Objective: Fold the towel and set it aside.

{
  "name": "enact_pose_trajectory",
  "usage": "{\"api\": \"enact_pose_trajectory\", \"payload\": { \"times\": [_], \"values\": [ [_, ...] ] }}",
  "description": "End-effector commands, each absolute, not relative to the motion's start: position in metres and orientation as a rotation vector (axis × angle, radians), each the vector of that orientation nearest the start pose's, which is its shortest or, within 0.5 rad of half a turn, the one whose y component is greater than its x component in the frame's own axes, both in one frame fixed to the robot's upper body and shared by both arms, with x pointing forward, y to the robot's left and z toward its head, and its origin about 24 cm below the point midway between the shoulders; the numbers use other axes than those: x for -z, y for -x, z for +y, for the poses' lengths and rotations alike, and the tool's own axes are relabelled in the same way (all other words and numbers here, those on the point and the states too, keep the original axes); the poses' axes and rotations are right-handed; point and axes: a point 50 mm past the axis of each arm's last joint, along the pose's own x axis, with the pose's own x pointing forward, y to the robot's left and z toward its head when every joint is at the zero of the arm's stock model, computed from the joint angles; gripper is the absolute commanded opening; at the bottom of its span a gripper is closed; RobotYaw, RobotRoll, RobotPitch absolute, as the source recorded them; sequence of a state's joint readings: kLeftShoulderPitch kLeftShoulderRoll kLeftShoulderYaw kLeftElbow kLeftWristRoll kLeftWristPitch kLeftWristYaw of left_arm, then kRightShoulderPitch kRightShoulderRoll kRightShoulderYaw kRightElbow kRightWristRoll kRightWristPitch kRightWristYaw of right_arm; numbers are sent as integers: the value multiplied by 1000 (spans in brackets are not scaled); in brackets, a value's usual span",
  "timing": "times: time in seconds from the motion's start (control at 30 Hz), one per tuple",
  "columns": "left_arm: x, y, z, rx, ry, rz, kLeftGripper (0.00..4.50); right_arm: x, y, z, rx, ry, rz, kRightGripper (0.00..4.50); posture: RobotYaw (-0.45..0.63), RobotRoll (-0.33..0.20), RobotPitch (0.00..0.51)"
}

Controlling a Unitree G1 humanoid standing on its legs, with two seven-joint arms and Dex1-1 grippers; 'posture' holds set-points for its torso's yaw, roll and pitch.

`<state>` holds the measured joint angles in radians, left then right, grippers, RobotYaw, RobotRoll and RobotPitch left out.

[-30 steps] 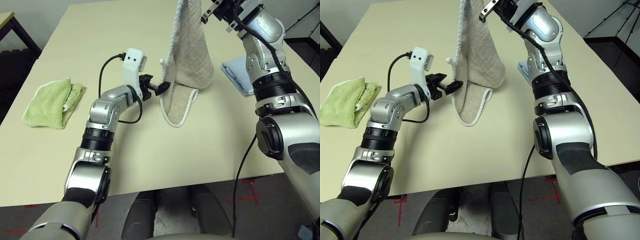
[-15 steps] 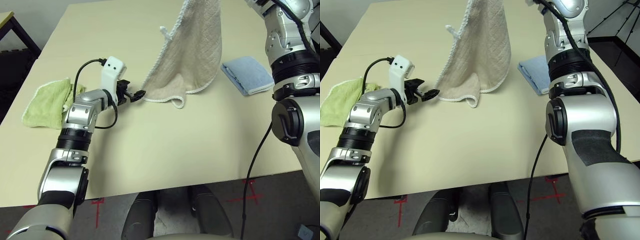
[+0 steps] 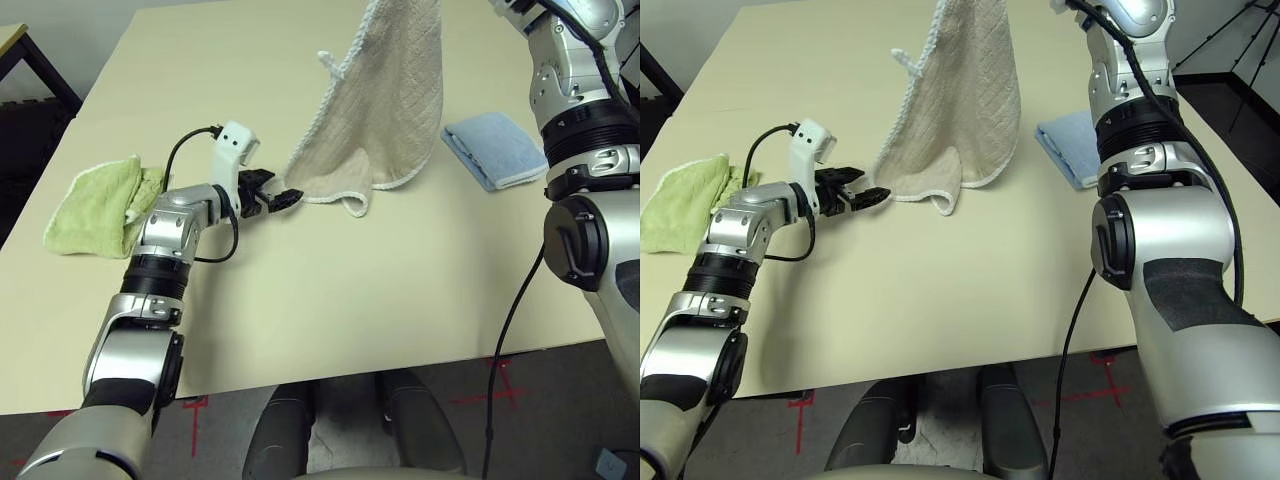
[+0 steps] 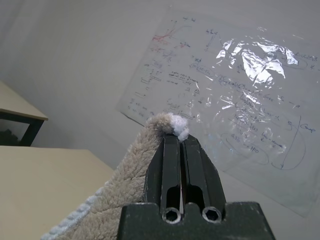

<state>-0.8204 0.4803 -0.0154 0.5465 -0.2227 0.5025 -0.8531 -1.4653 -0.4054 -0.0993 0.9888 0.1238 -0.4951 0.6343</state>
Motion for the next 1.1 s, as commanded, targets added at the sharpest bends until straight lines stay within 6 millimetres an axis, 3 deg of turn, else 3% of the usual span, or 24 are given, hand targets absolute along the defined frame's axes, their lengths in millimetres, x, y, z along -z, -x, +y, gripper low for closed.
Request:
{"api": "enact_pose_trajectory", "payload": {
  "times": [0.03,0.13,0.5,0.77,0.9,0.97,1.1],
  "values": [
    [-149,-371,194,738,-76,307,4500,-385,-371,-143,-557,431,-949,23,-21,0,163],
    [-148,-372,196,732,-58,312,3891,-384,-371,-144,-558,431,-948,0,-21,0,164],
    [-142,-383,193,703,44,347,23,-381,-371,-146,-551,430,-941,0,-29,0,166],
    [-143,-387,190,709,87,358,23,-378,-372,-149,-540,431,-930,0,-31,0,162],
    [-152,-387,210,631,54,344,23,-365,-377,-160,-511,416,-883,0,-30,0,160],
    [-168,-387,230,561,32,301,23,-352,-380,-172,-484,411,-834,0,-25,0,163],
    [-218,-377,261,499,-9,180,23,-320,-382,-201,-449,398,-709,0,-13,0,170]
  ]
}}
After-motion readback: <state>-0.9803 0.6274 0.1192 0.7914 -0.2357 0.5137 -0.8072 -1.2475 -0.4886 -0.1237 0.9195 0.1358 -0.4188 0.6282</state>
